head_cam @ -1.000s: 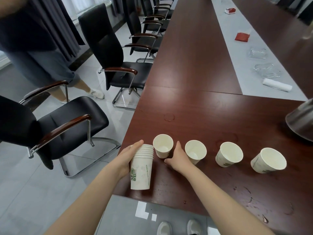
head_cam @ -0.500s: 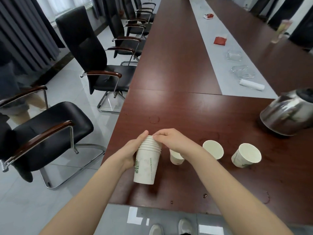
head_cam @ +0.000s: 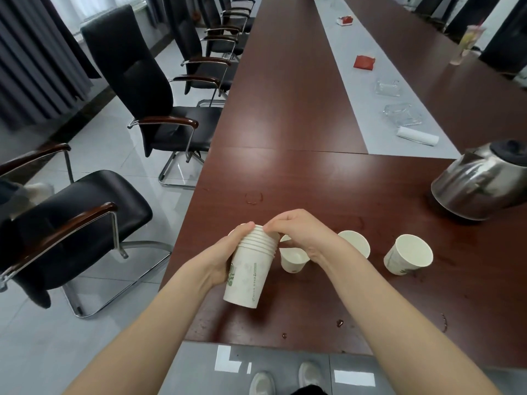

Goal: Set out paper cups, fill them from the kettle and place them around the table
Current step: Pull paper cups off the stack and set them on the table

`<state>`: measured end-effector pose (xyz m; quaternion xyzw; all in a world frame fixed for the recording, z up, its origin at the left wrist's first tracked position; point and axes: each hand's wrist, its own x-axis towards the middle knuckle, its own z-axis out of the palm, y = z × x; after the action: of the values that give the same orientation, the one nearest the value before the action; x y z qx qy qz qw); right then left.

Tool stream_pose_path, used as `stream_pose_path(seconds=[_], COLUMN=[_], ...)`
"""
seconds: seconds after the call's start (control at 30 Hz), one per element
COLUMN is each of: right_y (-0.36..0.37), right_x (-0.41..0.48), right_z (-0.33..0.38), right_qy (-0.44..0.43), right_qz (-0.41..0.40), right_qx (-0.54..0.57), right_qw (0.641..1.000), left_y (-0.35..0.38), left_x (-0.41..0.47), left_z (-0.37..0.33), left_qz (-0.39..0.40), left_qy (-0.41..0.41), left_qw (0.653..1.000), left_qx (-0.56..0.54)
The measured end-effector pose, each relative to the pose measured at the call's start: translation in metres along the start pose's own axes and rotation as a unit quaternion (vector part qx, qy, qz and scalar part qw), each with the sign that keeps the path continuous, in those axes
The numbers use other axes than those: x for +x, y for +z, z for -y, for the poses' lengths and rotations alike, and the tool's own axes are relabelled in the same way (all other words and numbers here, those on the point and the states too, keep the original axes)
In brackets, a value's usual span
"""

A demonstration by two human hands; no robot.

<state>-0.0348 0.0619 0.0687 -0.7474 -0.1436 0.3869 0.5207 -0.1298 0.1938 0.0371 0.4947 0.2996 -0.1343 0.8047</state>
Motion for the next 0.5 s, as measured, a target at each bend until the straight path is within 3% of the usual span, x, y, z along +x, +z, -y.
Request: stream_pose_path(seconds=[0.5], right_y=[-0.007], right_x=[0.008], right_z=[0.002], right_qy=[-0.039], right_qz=[-0.074], right_qx=[0.014], right_qw=[0.996], left_y=[0.0], left_x=[0.003], left_z=[-0.002], left_qz=[-0.023], left_qy=[-0.035], left_qw=[0.998], left_qx=[0.052])
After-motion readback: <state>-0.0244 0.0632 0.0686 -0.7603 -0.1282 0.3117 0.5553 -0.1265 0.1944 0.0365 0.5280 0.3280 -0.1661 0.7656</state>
